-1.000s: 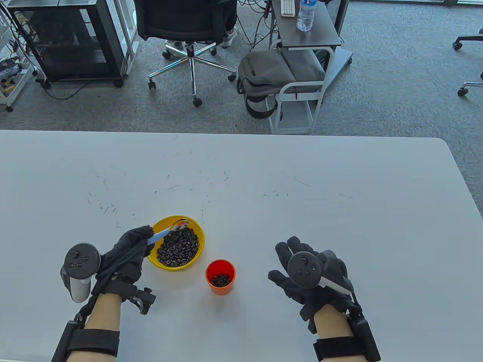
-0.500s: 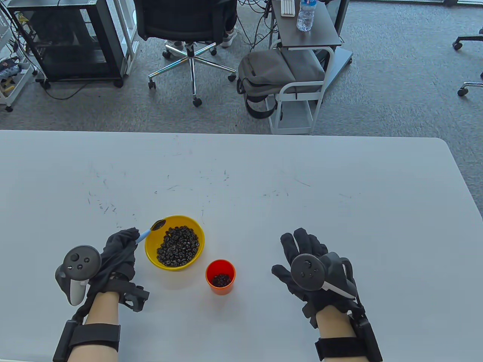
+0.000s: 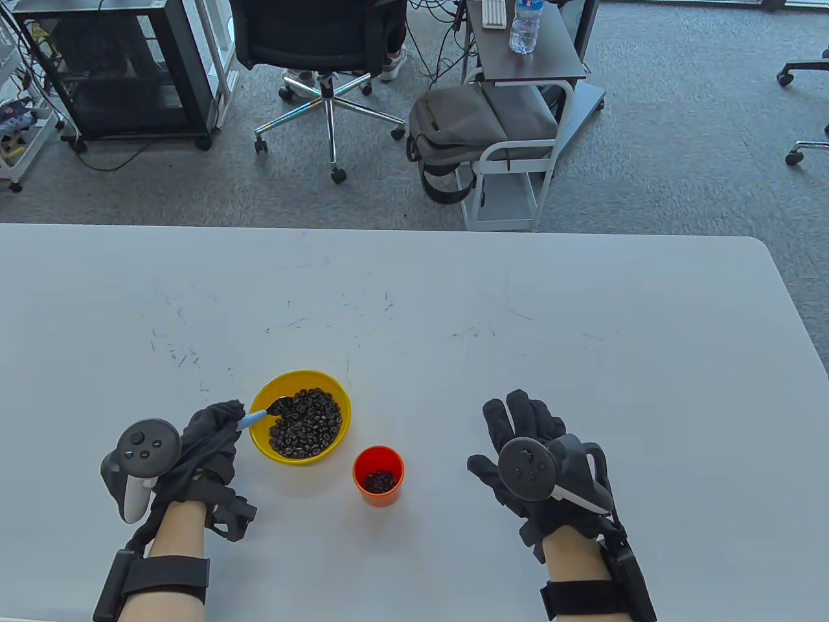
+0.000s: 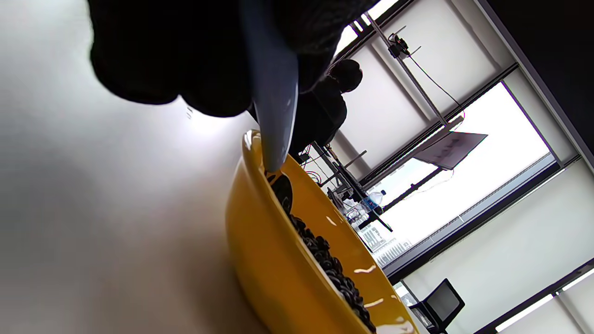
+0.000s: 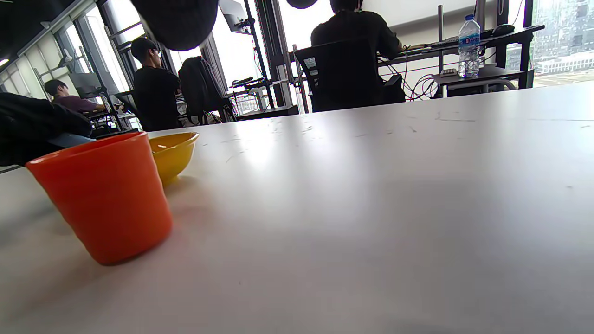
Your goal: Scoop coffee beans into a cup using a baby spoon
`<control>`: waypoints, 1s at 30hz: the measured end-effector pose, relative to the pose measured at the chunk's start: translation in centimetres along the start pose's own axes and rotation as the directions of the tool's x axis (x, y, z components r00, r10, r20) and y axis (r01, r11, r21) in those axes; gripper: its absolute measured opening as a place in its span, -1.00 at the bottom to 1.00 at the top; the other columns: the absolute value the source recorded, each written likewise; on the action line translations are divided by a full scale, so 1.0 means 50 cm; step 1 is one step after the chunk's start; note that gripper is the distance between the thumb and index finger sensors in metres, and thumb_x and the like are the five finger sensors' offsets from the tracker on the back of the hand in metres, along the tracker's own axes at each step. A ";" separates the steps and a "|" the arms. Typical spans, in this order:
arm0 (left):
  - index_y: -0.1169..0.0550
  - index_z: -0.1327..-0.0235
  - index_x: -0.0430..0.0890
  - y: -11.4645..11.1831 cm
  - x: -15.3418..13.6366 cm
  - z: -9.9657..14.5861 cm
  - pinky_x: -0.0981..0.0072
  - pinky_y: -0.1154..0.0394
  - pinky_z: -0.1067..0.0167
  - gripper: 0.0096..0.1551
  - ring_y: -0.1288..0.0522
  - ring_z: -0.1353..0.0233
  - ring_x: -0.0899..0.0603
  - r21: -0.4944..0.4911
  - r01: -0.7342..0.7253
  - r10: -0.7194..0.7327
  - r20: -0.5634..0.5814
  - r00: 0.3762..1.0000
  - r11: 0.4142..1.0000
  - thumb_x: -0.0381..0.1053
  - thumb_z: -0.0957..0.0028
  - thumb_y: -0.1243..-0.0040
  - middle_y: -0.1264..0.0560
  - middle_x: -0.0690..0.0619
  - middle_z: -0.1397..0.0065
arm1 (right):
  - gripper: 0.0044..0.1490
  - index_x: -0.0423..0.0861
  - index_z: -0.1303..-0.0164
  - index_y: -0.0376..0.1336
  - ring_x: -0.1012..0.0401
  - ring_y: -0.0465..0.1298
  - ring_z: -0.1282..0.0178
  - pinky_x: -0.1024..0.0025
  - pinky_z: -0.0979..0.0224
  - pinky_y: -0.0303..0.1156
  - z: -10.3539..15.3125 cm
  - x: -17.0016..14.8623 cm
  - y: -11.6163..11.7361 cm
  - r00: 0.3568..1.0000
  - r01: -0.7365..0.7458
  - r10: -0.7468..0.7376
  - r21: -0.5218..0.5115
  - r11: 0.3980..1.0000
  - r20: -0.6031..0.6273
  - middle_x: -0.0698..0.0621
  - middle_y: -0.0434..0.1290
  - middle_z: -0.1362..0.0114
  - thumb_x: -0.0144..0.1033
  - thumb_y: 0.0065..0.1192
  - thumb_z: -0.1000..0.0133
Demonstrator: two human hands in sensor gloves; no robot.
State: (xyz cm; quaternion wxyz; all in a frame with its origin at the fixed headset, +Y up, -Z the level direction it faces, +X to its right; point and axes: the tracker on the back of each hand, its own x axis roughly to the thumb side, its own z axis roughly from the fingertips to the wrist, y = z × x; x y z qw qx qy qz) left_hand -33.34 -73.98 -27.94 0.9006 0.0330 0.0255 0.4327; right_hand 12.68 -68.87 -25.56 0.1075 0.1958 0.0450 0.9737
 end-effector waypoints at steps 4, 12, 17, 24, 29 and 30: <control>-0.54 -0.33 -0.36 0.000 -0.002 0.001 -0.17 -0.61 -0.04 -0.56 -0.62 -0.10 -0.39 -0.016 -0.018 0.018 -0.032 0.999 1.000 -0.32 -0.21 -0.10 -0.42 -0.48 -0.35 | 0.05 -0.30 -0.67 -0.21 -0.50 -0.11 -0.51 -0.49 -0.44 -0.04 0.000 0.001 0.002 1.000 0.005 -0.005 0.018 1.000 -0.003 -0.52 -0.23 -0.66 0.19 -0.02 -0.30; -0.54 -0.32 -0.37 -0.003 -0.006 -0.002 -0.18 -0.62 0.04 -0.56 -0.65 -0.02 -0.36 -0.072 -0.048 0.042 -0.077 0.996 0.996 -0.32 -0.21 -0.09 -0.46 -0.50 -0.29 | 0.04 -0.30 -0.67 -0.20 -0.50 -0.10 -0.51 -0.49 -0.44 -0.03 -0.002 0.003 0.003 1.000 0.011 -0.011 0.036 0.999 -0.004 -0.52 -0.22 -0.66 0.18 -0.02 -0.30; -0.54 -0.32 -0.38 -0.004 -0.005 -0.001 -0.17 -0.63 0.06 -0.56 -0.66 0.02 -0.35 -0.089 -0.063 0.055 -0.092 0.994 0.994 -0.32 -0.21 -0.09 -0.47 -0.51 -0.28 | 0.04 -0.31 -0.67 -0.20 -0.50 -0.10 -0.51 -0.48 -0.44 -0.03 -0.003 0.006 0.004 1.000 0.014 -0.013 0.050 0.999 -0.004 -0.53 -0.22 -0.66 0.18 -0.03 -0.30; -0.54 -0.31 -0.39 -0.004 -0.005 0.000 -0.16 -0.63 0.08 -0.56 -0.66 0.04 -0.33 -0.097 -0.090 0.078 -0.117 0.990 0.991 -0.33 -0.20 -0.07 -0.49 -0.51 -0.26 | 0.03 -0.31 -0.67 -0.19 -0.50 -0.10 -0.51 -0.48 -0.44 -0.03 -0.004 0.006 0.005 1.000 0.019 -0.019 0.059 0.998 -0.006 -0.52 -0.22 -0.66 0.18 -0.03 -0.30; -0.53 -0.31 -0.40 -0.004 -0.008 0.000 -0.17 -0.63 0.10 -0.56 -0.66 0.06 -0.33 -0.105 -0.133 0.116 -0.151 0.982 0.986 -0.34 -0.20 -0.05 -0.48 -0.52 -0.25 | 0.03 -0.31 -0.67 -0.19 -0.50 -0.09 -0.50 -0.48 -0.44 -0.03 -0.004 0.007 0.006 1.000 0.024 -0.024 0.068 0.997 -0.007 -0.53 -0.22 -0.66 0.18 -0.03 -0.31; -0.52 -0.31 -0.41 -0.003 -0.009 0.000 -0.17 -0.62 0.10 -0.56 -0.65 0.06 -0.34 -0.108 -0.142 0.124 -0.155 0.980 0.984 -0.34 -0.21 -0.04 -0.48 -0.53 -0.25 | 0.04 -0.31 -0.67 -0.19 -0.50 -0.09 -0.51 -0.48 -0.44 -0.03 -0.004 0.007 0.006 1.000 0.025 -0.024 0.068 0.997 -0.007 -0.53 -0.22 -0.66 0.18 -0.03 -0.30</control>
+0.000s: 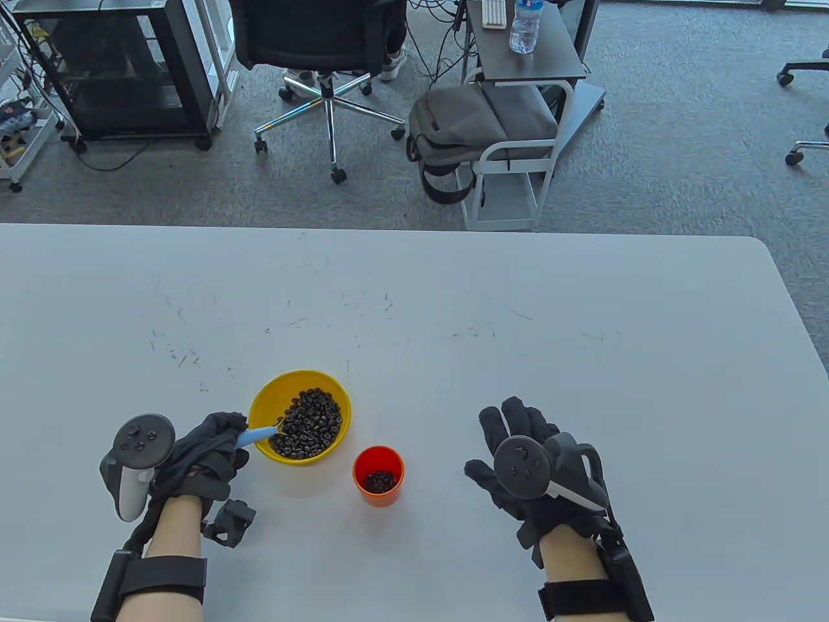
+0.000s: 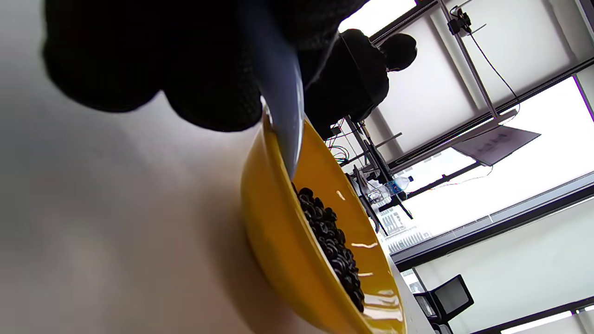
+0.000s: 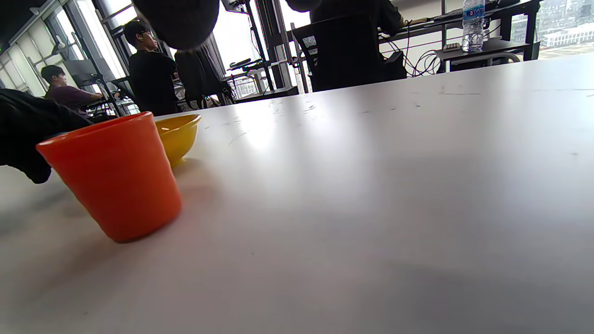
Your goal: Scoop coffee beans into a cup using a baby spoon
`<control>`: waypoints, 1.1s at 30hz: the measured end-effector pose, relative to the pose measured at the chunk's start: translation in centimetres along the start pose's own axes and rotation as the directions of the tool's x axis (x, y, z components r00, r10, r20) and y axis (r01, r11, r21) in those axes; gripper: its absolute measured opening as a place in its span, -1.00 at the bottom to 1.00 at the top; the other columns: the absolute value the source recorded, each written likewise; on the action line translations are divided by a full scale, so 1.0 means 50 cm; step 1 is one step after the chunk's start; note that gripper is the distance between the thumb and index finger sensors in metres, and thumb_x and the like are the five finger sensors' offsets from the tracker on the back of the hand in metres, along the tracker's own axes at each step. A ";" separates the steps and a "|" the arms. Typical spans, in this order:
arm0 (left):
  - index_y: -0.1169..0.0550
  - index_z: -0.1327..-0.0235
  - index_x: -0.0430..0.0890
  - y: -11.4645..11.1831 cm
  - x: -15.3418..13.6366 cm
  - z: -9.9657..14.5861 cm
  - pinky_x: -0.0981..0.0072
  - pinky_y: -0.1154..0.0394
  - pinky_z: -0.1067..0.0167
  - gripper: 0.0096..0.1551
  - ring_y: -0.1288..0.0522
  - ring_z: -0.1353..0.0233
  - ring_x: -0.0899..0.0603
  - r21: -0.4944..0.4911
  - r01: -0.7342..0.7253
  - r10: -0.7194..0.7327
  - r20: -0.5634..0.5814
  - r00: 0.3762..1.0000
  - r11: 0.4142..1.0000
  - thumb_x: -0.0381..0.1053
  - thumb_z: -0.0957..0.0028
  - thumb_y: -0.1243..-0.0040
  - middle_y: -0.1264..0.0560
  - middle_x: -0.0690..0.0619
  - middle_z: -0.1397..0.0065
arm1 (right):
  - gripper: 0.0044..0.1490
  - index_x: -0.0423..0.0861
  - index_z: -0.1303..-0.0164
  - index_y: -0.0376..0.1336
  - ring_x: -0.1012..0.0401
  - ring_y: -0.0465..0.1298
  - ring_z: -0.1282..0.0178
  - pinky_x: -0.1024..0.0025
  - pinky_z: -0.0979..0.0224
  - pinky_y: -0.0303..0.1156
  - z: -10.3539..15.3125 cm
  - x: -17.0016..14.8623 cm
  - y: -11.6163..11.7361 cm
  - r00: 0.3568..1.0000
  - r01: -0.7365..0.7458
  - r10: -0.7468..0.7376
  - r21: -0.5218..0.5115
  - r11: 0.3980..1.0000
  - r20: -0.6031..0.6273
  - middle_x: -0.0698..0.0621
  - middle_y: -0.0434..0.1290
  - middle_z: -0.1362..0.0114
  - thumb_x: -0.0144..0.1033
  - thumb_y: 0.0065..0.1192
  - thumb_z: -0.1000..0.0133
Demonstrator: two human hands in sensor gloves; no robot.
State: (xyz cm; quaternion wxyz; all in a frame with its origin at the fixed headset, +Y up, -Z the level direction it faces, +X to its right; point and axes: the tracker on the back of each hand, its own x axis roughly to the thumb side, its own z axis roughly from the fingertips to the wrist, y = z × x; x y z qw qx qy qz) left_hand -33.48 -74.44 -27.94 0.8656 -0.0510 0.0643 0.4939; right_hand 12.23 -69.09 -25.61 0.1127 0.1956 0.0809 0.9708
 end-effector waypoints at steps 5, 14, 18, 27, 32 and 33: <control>-0.52 -0.31 -0.41 0.003 -0.005 -0.001 -0.18 -0.62 0.10 -0.56 -0.65 0.07 -0.34 -0.016 -0.062 0.062 -0.026 0.998 0.998 -0.35 -0.21 -0.03 -0.48 -0.53 -0.25 | 0.03 -0.31 -0.67 -0.19 -0.50 -0.10 -0.51 -0.48 -0.44 -0.03 0.000 -0.001 0.000 1.000 0.007 -0.007 0.002 1.000 -0.003 -0.52 -0.22 -0.66 0.18 -0.03 -0.31; -0.51 -0.31 -0.41 0.004 -0.017 -0.001 -0.17 -0.61 0.10 -0.56 -0.65 0.07 -0.34 -0.021 -0.163 0.161 -0.082 0.984 0.986 -0.35 -0.21 -0.01 -0.48 -0.53 -0.24 | 0.03 -0.31 -0.67 -0.19 -0.50 -0.10 -0.51 -0.48 -0.44 -0.03 0.000 -0.001 0.001 1.000 0.012 -0.012 0.007 1.000 -0.002 -0.53 -0.22 -0.66 0.18 -0.03 -0.31; -0.50 -0.32 -0.41 0.007 -0.020 0.000 -0.17 -0.62 0.10 -0.56 -0.65 0.07 -0.33 -0.009 -0.217 0.215 -0.092 0.972 0.976 -0.35 -0.22 0.00 -0.48 -0.53 -0.25 | 0.03 -0.31 -0.67 -0.19 -0.50 -0.09 -0.51 -0.48 -0.44 -0.03 -0.001 -0.001 0.001 1.000 0.016 -0.016 0.011 1.000 -0.002 -0.53 -0.22 -0.66 0.18 -0.03 -0.31; -0.49 -0.33 -0.39 0.012 -0.011 0.002 -0.14 -0.62 0.09 -0.56 -0.65 0.06 -0.30 0.010 -0.282 0.283 -0.059 0.957 0.959 -0.34 -0.23 0.01 -0.48 -0.51 -0.25 | 0.03 -0.31 -0.67 -0.19 -0.50 -0.09 -0.51 -0.48 -0.44 -0.03 -0.001 -0.002 0.002 1.000 0.021 -0.021 0.014 1.000 -0.002 -0.52 -0.22 -0.66 0.18 -0.03 -0.31; -0.49 -0.33 -0.39 0.010 -0.012 0.001 -0.14 -0.62 0.09 -0.56 -0.65 0.06 -0.30 0.006 -0.280 0.280 -0.057 0.958 0.960 -0.34 -0.23 0.01 -0.48 -0.51 -0.25 | 0.03 -0.31 -0.67 -0.19 -0.50 -0.09 -0.51 -0.48 -0.44 -0.03 -0.001 -0.002 0.003 1.000 0.022 -0.022 0.020 1.000 -0.003 -0.53 -0.22 -0.66 0.17 -0.03 -0.31; -0.48 -0.33 -0.39 0.010 -0.012 0.000 -0.14 -0.63 0.09 -0.56 -0.65 0.06 -0.30 0.003 -0.283 0.283 -0.053 0.958 0.959 -0.34 -0.23 0.01 -0.48 -0.51 -0.25 | 0.03 -0.31 -0.67 -0.19 -0.50 -0.09 -0.51 -0.48 -0.44 -0.03 -0.001 -0.002 0.003 1.000 0.022 -0.022 0.020 1.000 -0.003 -0.53 -0.21 -0.66 0.17 -0.03 -0.31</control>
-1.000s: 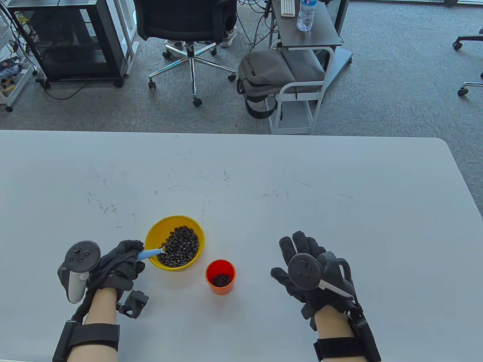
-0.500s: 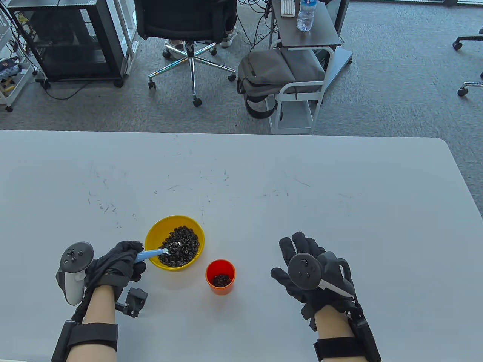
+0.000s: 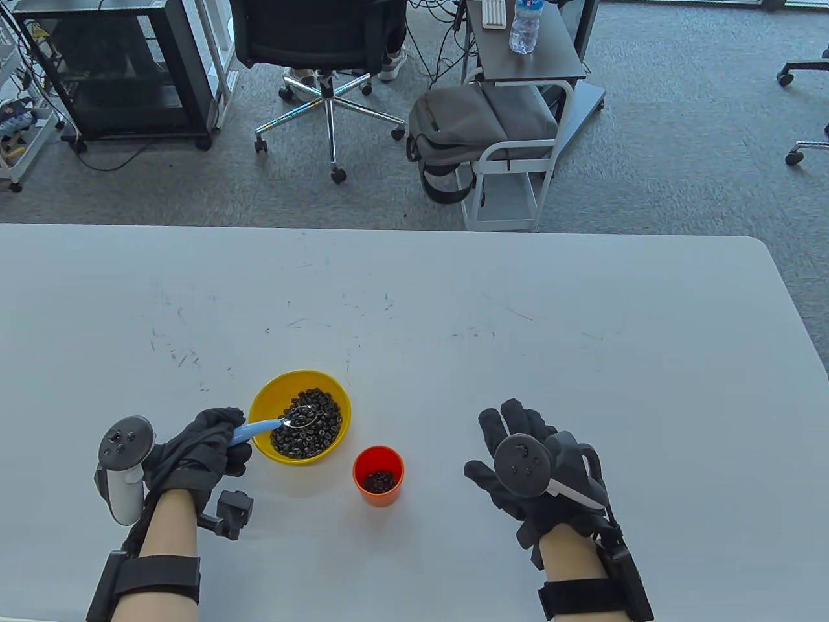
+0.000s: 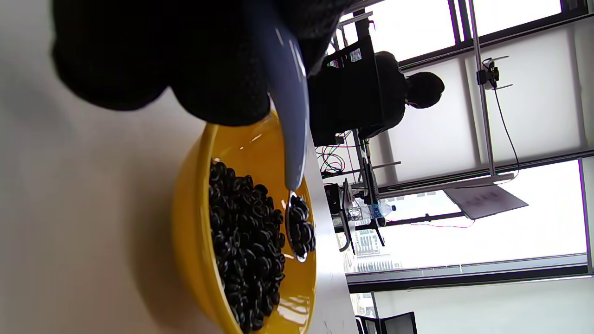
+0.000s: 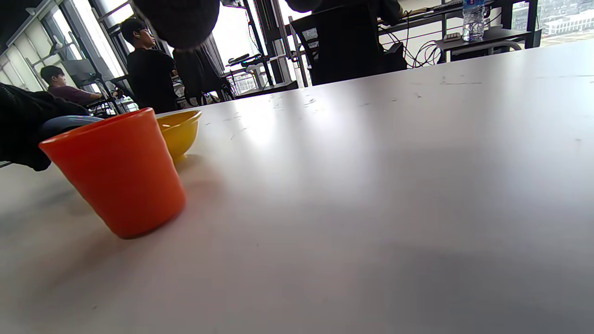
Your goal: Scoop coffee beans into a cup using a baby spoon
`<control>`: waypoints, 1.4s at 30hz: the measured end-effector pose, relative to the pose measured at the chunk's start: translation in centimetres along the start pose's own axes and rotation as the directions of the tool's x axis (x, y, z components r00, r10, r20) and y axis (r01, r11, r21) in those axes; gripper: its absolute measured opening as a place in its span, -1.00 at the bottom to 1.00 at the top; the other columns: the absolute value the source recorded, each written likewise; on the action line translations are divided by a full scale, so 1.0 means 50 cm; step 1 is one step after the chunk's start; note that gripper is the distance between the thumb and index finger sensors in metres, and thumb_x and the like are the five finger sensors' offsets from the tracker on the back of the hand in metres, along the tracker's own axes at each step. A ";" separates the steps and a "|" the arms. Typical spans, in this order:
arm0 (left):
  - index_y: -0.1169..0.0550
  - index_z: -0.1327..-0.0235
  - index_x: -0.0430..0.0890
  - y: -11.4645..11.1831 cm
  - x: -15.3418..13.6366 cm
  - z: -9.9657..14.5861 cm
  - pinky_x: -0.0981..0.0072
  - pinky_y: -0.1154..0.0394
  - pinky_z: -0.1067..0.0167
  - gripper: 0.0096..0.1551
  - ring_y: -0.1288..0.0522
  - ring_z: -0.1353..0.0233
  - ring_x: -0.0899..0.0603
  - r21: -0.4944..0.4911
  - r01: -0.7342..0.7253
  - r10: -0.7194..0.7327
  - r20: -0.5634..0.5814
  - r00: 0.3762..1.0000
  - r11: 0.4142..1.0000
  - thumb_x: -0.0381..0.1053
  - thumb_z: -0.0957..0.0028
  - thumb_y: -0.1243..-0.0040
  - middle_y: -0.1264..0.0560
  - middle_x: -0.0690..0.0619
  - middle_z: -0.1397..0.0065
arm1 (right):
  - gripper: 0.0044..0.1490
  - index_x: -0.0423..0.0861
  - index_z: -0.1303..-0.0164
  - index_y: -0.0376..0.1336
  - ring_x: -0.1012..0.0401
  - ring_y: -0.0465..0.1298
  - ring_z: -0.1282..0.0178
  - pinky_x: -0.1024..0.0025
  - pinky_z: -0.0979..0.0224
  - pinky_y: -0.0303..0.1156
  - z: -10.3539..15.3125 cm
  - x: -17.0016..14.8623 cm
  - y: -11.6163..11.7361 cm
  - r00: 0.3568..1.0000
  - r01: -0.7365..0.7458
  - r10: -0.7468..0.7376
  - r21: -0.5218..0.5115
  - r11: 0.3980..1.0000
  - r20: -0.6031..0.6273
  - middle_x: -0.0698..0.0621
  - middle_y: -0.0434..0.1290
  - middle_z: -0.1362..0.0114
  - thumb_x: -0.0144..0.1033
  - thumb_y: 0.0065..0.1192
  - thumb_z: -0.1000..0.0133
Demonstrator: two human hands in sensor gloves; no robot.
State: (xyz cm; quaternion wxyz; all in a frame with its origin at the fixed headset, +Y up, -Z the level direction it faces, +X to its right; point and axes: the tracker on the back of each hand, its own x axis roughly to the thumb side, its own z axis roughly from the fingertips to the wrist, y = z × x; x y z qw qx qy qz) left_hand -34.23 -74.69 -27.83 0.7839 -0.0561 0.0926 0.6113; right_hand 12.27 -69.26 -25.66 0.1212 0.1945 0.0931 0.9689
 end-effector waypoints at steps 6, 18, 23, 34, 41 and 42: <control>-0.48 -0.34 -0.39 -0.012 0.018 0.003 -0.13 -0.63 0.09 -0.56 -0.65 0.06 -0.29 -0.033 -0.013 0.015 0.046 0.999 0.999 -0.33 -0.24 0.01 -0.48 -0.51 -0.25 | 0.03 -0.31 -0.67 -0.19 -0.50 -0.09 -0.50 -0.48 -0.44 -0.03 -0.001 0.000 0.000 1.000 0.003 -0.003 0.000 1.000 0.001 -0.52 -0.21 -0.66 0.18 -0.03 -0.31; -0.48 -0.35 -0.39 -0.080 0.073 0.023 -0.12 -0.63 0.07 -0.56 -0.65 0.06 -0.28 -0.227 -0.015 0.053 0.163 0.985 0.974 -0.33 -0.25 0.01 -0.48 -0.50 -0.25 | 0.03 -0.31 -0.67 -0.18 -0.49 -0.09 -0.51 -0.48 -0.44 -0.03 -0.001 -0.001 0.001 1.000 0.010 -0.010 0.000 1.000 0.002 -0.52 -0.21 -0.66 0.18 -0.03 -0.31; -0.48 -0.35 -0.39 -0.112 0.090 0.032 -0.13 -0.63 0.07 -0.56 -0.65 0.06 -0.29 -0.291 0.066 -0.003 0.213 0.977 0.954 -0.33 -0.25 0.01 -0.48 -0.51 -0.25 | 0.03 -0.31 -0.67 -0.18 -0.50 -0.09 -0.51 -0.48 -0.44 -0.03 -0.001 -0.001 0.002 1.000 0.012 -0.012 0.002 1.000 0.002 -0.52 -0.21 -0.66 0.17 -0.03 -0.31; -0.50 -0.37 -0.33 -0.143 0.113 0.041 -0.26 -0.56 -0.13 -0.56 -0.60 -0.16 -0.40 -0.378 0.250 -0.094 0.385 0.918 0.891 -0.33 -0.25 -0.03 -0.42 -0.45 -0.39 | 0.03 -0.31 -0.67 -0.18 -0.49 -0.09 -0.51 -0.48 -0.44 -0.03 -0.001 -0.001 0.002 1.000 0.014 -0.014 0.000 1.000 0.005 -0.52 -0.21 -0.66 0.17 -0.03 -0.31; -0.49 -0.38 -0.31 -0.112 0.123 0.048 -0.23 -0.56 -0.14 -0.56 -0.59 -0.17 -0.38 -0.165 0.293 -0.190 0.460 0.868 0.942 -0.31 -0.25 -0.03 -0.40 -0.43 -0.40 | 0.03 -0.31 -0.67 -0.18 -0.50 -0.09 -0.51 -0.48 -0.44 -0.03 -0.001 -0.002 0.002 1.000 0.016 -0.016 -0.003 1.000 0.006 -0.53 -0.21 -0.66 0.17 -0.03 -0.31; -0.48 -0.38 -0.32 -0.104 0.123 0.049 -0.22 -0.57 -0.13 -0.56 -0.59 -0.16 -0.38 -0.103 0.304 -0.226 0.461 0.858 0.947 -0.31 -0.26 -0.02 -0.40 -0.43 -0.39 | 0.03 -0.31 -0.67 -0.18 -0.49 -0.09 -0.51 -0.48 -0.44 -0.03 0.000 -0.002 0.002 1.000 0.016 -0.016 -0.003 1.000 0.006 -0.52 -0.21 -0.66 0.17 -0.03 -0.31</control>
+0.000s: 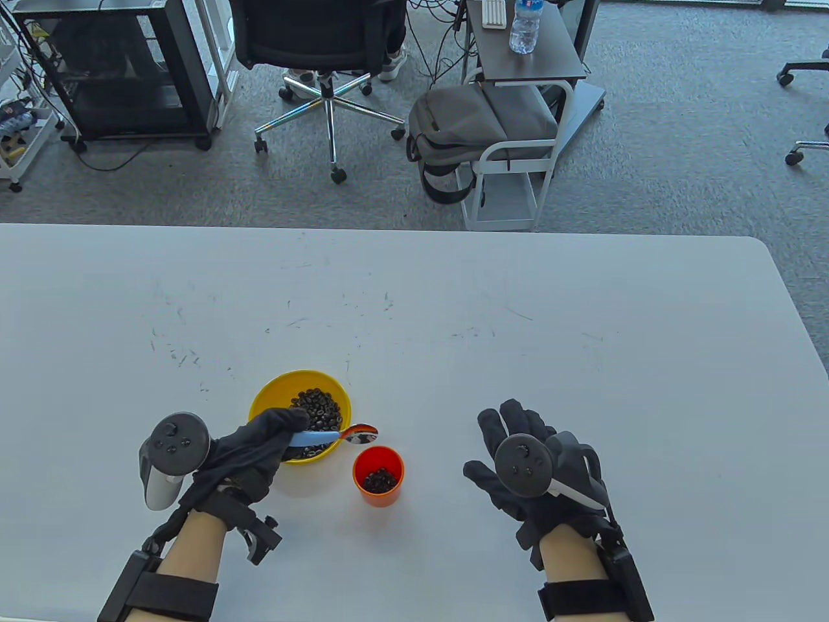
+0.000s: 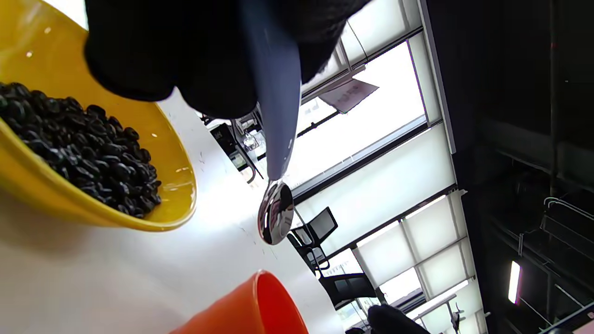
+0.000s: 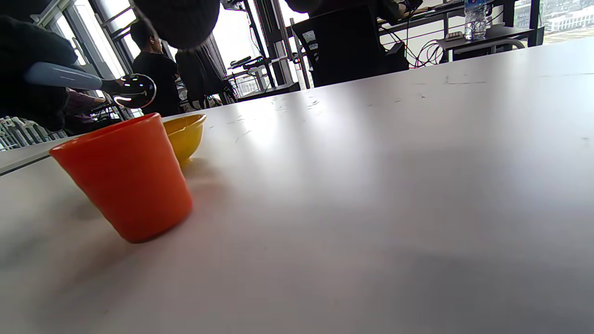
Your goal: Scoop coffee beans into a cup using a baby spoon
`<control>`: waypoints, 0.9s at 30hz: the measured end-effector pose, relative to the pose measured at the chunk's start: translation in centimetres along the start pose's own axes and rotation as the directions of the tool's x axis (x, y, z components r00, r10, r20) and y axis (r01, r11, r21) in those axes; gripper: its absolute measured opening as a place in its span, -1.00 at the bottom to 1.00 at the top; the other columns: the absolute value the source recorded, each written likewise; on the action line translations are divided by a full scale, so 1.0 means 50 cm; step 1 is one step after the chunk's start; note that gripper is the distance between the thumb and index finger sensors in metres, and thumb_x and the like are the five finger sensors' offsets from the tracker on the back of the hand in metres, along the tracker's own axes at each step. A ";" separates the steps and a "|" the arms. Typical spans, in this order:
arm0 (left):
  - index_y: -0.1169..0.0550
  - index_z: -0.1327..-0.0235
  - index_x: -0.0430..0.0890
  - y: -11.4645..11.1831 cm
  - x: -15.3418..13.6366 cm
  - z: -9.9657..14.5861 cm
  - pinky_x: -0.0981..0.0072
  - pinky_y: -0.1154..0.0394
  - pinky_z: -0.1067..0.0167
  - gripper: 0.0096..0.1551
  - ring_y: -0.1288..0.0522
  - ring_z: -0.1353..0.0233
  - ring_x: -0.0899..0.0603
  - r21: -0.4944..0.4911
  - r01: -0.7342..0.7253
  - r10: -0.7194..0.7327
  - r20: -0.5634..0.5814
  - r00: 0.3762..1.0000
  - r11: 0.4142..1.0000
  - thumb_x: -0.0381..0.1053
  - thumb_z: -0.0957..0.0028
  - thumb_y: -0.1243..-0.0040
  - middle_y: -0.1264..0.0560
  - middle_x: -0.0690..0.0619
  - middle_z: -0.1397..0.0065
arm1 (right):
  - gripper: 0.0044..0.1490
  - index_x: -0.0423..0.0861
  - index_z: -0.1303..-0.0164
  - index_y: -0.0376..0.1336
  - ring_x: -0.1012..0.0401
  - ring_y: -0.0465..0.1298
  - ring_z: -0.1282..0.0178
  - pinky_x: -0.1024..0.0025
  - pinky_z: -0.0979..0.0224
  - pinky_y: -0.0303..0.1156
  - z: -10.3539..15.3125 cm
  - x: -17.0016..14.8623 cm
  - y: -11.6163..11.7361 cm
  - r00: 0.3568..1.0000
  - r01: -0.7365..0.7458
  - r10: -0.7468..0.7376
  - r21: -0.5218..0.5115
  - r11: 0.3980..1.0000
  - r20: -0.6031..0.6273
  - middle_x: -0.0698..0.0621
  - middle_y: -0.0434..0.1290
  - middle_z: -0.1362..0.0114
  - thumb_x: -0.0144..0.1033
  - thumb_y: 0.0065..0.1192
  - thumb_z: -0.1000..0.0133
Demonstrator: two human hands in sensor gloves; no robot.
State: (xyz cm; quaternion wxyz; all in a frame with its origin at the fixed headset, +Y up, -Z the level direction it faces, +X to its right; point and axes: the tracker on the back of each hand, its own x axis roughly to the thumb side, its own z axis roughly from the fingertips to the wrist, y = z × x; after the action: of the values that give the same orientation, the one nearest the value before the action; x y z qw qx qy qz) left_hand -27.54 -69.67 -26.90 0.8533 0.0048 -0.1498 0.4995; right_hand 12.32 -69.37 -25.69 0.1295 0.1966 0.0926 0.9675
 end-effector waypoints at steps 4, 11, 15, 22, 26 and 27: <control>-0.48 -0.38 -0.33 0.026 -0.014 0.008 -0.20 -0.58 -0.10 -0.56 -0.61 -0.12 -0.36 0.126 0.156 -0.153 -0.034 0.988 0.980 -0.30 -0.25 -0.02 -0.41 -0.44 -0.36 | 0.03 -0.31 -0.67 -0.18 -0.49 -0.09 -0.51 -0.48 -0.44 -0.03 0.000 0.000 0.000 1.000 -0.001 0.001 0.000 1.000 0.001 -0.52 -0.21 -0.66 0.17 -0.03 -0.31; -0.48 -0.37 -0.34 0.056 -0.069 0.016 -0.20 -0.58 -0.08 -0.56 -0.61 -0.10 -0.36 0.197 0.229 -0.196 -0.175 0.965 0.953 -0.30 -0.25 -0.02 -0.42 -0.45 -0.34 | 0.03 -0.31 -0.67 -0.18 -0.49 -0.09 -0.51 -0.48 -0.44 -0.03 -0.001 0.001 0.001 1.000 -0.006 0.006 0.001 1.000 0.003 -0.52 -0.21 -0.66 0.17 -0.03 -0.31; -0.48 -0.37 -0.35 0.057 -0.093 0.017 -0.21 -0.58 -0.06 -0.55 -0.61 -0.09 -0.37 0.185 0.225 -0.179 -0.236 0.955 0.957 -0.30 -0.25 -0.02 -0.42 -0.46 -0.33 | 0.03 -0.31 -0.67 -0.18 -0.49 -0.09 -0.51 -0.48 -0.44 -0.03 0.000 0.002 0.002 1.000 -0.008 0.008 0.003 1.000 0.004 -0.52 -0.21 -0.66 0.18 -0.03 -0.31; -0.47 -0.38 -0.36 0.053 -0.113 0.019 -0.18 -0.59 -0.03 -0.55 -0.62 -0.05 -0.35 0.157 0.193 -0.141 -0.292 0.946 0.968 -0.29 -0.26 -0.02 -0.43 -0.47 -0.32 | 0.03 -0.31 -0.67 -0.18 -0.50 -0.09 -0.51 -0.48 -0.44 -0.03 0.000 0.002 0.003 1.000 -0.008 0.008 0.004 1.000 0.006 -0.52 -0.21 -0.66 0.17 -0.03 -0.31; -0.47 -0.39 -0.37 0.051 -0.124 0.017 -0.16 -0.59 0.01 -0.54 -0.63 -0.01 -0.32 0.117 0.220 -0.173 -0.320 0.932 0.968 -0.29 -0.27 -0.02 -0.44 -0.48 -0.31 | 0.03 -0.31 -0.67 -0.18 -0.50 -0.09 -0.51 -0.48 -0.44 -0.03 -0.001 0.002 0.003 1.000 -0.008 0.008 0.006 1.000 0.006 -0.52 -0.21 -0.66 0.18 -0.03 -0.31; -0.47 -0.39 -0.37 0.050 -0.126 0.017 -0.16 -0.60 0.01 -0.54 -0.63 -0.01 -0.32 0.111 0.225 -0.178 -0.326 0.929 0.968 -0.29 -0.27 -0.02 -0.44 -0.48 -0.30 | 0.03 -0.31 -0.67 -0.18 -0.49 -0.09 -0.51 -0.48 -0.44 -0.03 -0.001 0.002 0.003 1.000 -0.007 0.007 0.006 1.000 0.006 -0.52 -0.21 -0.66 0.17 -0.03 -0.31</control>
State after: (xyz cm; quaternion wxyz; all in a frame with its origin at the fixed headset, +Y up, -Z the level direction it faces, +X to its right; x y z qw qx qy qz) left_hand -32.78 -73.90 -28.06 0.9103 0.0035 0.0258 0.4130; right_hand 12.16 -69.47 -25.65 0.1256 0.2002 0.0942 0.9671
